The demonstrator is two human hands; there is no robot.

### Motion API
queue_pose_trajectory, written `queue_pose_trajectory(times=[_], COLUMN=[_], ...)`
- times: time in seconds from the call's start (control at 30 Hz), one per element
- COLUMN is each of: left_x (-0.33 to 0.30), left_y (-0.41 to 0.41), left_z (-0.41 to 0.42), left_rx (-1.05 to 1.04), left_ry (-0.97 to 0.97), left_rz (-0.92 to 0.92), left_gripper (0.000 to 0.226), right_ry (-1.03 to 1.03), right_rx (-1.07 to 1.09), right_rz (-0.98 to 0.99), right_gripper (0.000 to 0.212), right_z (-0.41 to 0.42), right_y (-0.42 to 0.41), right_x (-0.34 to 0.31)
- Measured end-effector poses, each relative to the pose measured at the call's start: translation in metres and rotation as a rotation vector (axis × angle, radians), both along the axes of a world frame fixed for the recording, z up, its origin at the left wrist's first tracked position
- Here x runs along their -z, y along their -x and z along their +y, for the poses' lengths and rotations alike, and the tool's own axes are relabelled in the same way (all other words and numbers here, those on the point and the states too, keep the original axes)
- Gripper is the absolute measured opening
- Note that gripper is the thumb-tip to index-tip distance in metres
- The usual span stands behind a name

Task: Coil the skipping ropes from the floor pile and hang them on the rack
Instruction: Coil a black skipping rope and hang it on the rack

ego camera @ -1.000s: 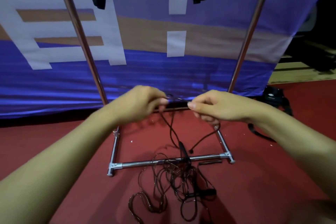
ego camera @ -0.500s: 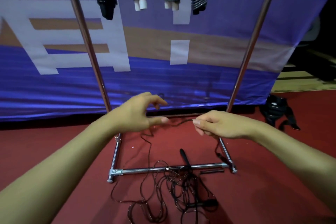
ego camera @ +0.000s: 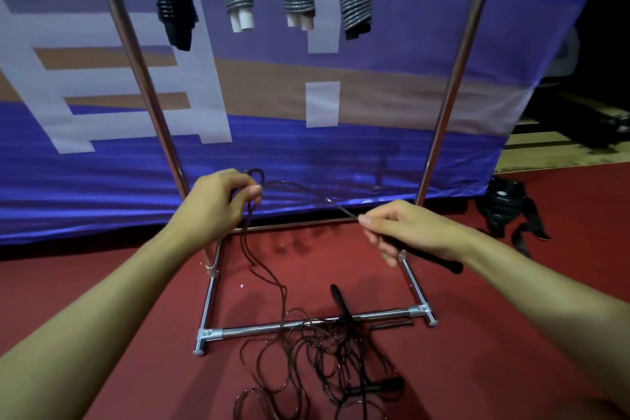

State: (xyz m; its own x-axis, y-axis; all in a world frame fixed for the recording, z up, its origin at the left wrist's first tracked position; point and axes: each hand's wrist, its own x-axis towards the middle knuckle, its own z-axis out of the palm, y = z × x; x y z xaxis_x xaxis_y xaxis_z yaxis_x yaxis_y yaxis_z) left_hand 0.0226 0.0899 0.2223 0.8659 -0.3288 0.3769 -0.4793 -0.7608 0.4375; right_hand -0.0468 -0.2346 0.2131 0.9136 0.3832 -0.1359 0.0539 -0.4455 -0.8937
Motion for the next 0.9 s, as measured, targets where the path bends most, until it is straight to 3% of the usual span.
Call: queue_pose_trajectory(times=[0.13,0.27,0.37,0.47,0.63,0.83,0.9], left_x=[0.004,0.004,-0.001,-0.005,-0.006,-0.018,-0.019], left_y=[0.001,0.011,0.032,0.051,0.059,0.058,0.057], left_z=[-0.001,-0.019,-0.051,-0.079,-0.097,-0.107,-0.107], left_rx=[0.024,0.14,0.198,0.289,0.303,0.323,0.332], left_ry=[0.102,0.352,0.636,0.692,0.468,0.563,0.585], left_rz=[0.038,0.233,0.476,0.672,0.523,0.478,0.481], left_gripper=[0.012,0.055,0.033,0.012,0.007,0.01,0.011], right_ry=[-0.253,-0.772,-0.931,-0.931,-0.876,-0.601,-0.404], right_rx=[0.138,0.256,0.26,0.275,0.345,0.371,0.355], right_rz=[0.089,0.359,0.333,0.195,0.109,-0.021,-0.085], right_gripper=[0.039,0.021,0.007,0.021,0.02,0.019,0.024], right_z=[0.003,0.017,0.037,0.055,0.069,0.065,0.06], right_y=[-0.006,-0.009,-0.004,-0.003,-0.001,-0.002,0.001], right_x=[0.006,-0.014,-0.025,-0.026,-0.031,-0.027,-0.03])
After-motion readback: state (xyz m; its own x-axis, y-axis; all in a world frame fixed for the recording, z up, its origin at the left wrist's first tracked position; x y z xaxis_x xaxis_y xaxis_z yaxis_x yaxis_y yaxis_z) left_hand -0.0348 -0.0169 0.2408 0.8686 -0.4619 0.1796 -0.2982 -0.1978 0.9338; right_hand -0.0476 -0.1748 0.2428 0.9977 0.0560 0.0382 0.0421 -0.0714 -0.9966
